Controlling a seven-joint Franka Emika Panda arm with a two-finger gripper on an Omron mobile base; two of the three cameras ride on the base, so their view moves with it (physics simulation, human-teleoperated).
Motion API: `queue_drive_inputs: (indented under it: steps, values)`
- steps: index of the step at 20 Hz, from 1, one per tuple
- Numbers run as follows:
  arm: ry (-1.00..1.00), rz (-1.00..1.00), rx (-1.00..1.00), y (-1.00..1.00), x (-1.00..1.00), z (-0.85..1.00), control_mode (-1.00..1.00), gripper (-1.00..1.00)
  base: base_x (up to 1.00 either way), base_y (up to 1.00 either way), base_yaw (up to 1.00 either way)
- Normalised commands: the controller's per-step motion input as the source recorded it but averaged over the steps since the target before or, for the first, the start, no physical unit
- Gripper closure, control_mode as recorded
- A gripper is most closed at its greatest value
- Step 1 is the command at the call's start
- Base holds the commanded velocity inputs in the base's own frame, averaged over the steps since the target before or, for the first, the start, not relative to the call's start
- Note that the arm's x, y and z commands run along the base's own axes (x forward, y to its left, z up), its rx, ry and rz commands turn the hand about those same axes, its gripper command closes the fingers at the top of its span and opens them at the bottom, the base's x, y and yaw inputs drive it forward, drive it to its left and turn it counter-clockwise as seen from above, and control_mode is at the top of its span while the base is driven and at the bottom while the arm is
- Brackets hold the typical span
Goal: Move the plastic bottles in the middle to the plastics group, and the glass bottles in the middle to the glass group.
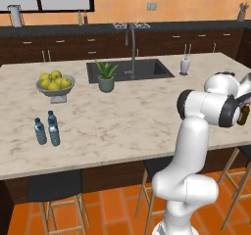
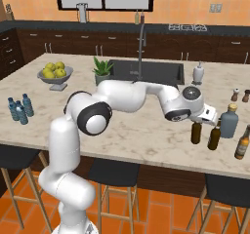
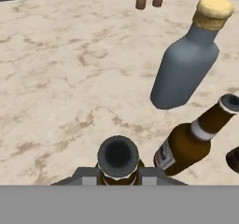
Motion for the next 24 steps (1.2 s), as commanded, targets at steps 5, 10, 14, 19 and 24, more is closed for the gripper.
queue_drive_inputs:
  steps: [5,10,14,19,24]
  values:
    - [-0.04,0.0,0.0,0.0,0.0,-0.21,-1.0,1.0,0.0,0.0,0.0]
    - [0.0,-0.01,0.0,-0.1,0.0,-0.32,-1.0,1.0,0.0,0.0,0.0]
    - [-0.01,0.0,0.0,-0.03,0.0,-0.16,-1.0,1.0,0.0,0.0,0.0]
    - [-0.03,0.0,0.01,-0.15,0.05,0.03,-1.0,1.0,0.0,0.0,0.0]
    - [-0.02,0.0,0.0,-0.14,0.12,0.0,-1.0,1.0,0.0,0.0,0.0]
